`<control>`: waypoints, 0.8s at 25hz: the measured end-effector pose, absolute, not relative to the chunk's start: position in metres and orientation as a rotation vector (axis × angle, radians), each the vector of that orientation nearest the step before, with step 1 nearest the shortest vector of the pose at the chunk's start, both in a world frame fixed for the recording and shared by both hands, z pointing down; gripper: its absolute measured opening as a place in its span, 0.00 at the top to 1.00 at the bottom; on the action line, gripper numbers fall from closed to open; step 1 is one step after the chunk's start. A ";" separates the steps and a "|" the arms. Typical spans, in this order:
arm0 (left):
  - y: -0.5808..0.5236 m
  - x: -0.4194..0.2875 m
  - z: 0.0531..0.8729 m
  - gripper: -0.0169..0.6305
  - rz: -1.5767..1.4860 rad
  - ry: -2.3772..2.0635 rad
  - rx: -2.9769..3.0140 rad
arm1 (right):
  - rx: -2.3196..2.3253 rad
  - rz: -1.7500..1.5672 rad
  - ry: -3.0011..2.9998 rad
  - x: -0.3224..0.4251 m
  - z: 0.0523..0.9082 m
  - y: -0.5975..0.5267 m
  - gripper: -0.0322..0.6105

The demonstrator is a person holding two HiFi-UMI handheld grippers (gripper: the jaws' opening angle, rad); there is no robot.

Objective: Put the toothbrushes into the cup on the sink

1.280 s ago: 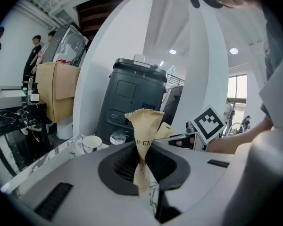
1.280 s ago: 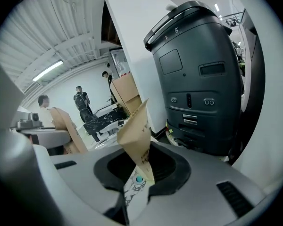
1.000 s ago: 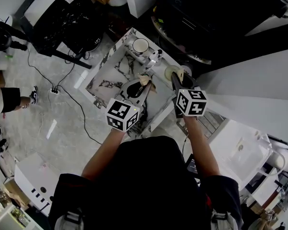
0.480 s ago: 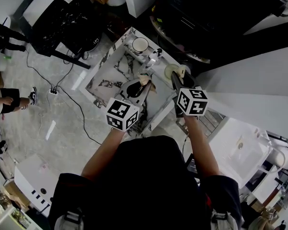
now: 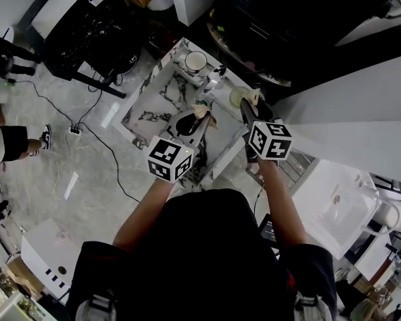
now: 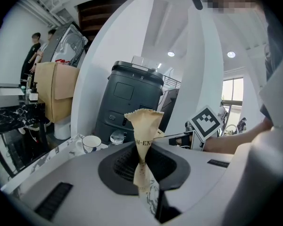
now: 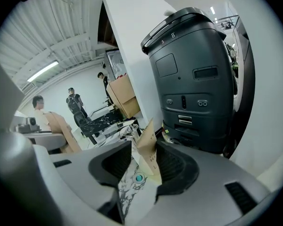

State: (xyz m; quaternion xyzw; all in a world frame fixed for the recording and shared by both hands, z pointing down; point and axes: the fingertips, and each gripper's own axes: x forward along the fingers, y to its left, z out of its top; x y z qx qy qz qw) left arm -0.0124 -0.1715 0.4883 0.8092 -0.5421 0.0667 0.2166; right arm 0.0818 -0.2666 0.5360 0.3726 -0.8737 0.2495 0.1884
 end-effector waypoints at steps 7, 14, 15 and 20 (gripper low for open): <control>-0.159 -0.016 0.481 0.90 0.168 -1.500 2.257 | 1.071 0.687 -2.454 0.083 0.527 -0.255 0.70; -0.144 -0.017 0.472 0.90 0.149 -1.485 2.282 | 1.107 0.679 -2.447 0.087 0.517 -0.240 0.70; -0.142 -0.018 0.471 0.90 0.146 -1.482 2.287 | 1.114 0.679 -2.447 0.087 0.516 -0.237 0.70; -0.130 -0.018 0.466 0.90 0.135 -1.466 2.312 | 1.140 0.675 -2.447 0.088 0.510 -0.220 0.70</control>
